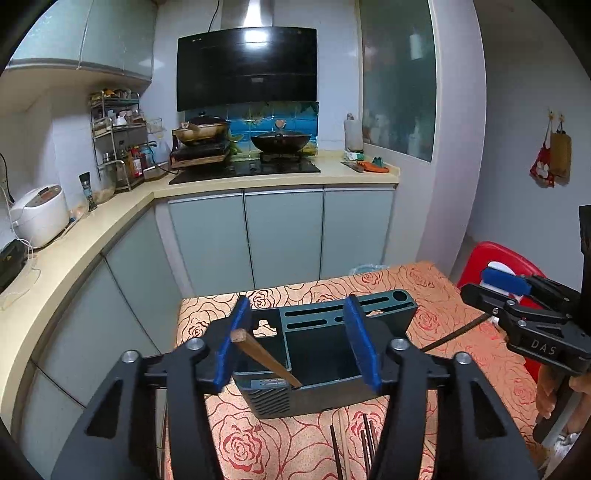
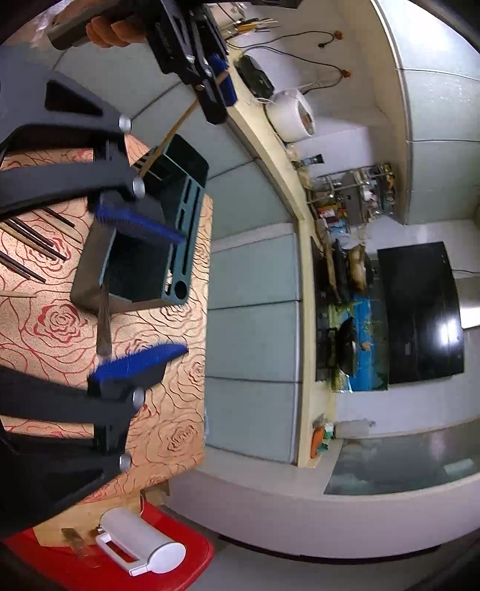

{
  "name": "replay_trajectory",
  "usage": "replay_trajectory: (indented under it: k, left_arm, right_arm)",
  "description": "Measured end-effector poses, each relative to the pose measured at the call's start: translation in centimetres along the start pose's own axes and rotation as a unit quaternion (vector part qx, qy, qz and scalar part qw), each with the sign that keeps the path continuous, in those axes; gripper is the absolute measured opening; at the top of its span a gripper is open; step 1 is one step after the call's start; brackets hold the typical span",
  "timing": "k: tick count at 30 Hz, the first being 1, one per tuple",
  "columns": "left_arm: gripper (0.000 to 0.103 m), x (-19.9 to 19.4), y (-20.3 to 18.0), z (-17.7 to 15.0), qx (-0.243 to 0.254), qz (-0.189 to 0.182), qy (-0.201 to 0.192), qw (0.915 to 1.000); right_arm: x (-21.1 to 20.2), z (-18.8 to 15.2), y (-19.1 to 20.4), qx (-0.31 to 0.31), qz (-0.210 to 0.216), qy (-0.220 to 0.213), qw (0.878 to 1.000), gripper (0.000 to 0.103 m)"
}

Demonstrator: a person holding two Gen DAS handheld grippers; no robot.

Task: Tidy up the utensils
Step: 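Open both tools to drop the chopsticks into the holder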

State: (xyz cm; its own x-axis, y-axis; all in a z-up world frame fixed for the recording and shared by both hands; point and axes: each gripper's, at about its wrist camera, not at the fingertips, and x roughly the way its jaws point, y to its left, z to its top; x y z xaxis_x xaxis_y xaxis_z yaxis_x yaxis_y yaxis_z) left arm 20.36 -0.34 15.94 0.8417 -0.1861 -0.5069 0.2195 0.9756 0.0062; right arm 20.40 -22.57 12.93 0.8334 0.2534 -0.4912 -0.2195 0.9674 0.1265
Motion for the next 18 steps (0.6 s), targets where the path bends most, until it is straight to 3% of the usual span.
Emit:
replay_trajectory:
  k: [8,14,18]
  left_arm:
    - [0.080,-2.8,0.0,-0.4,-0.005,-0.003,-0.032,0.9995]
    - [0.086,-5.2,0.2,-2.7,-0.018,-0.017,-0.043,0.9988]
    - [0.086,-5.6,0.5,-5.5,-0.023,-0.016,-0.025,0.9993]
  right_arm:
    - [-2.9,0.7,-0.3,-0.010,-0.014,-0.040,0.999,0.065]
    - [-6.6,-1.0,-1.2,-0.001,-0.013,-0.074,0.997,0.071]
    - [-7.4,-4.1,-2.0,0.007,-0.013,-0.057,0.998,0.072]
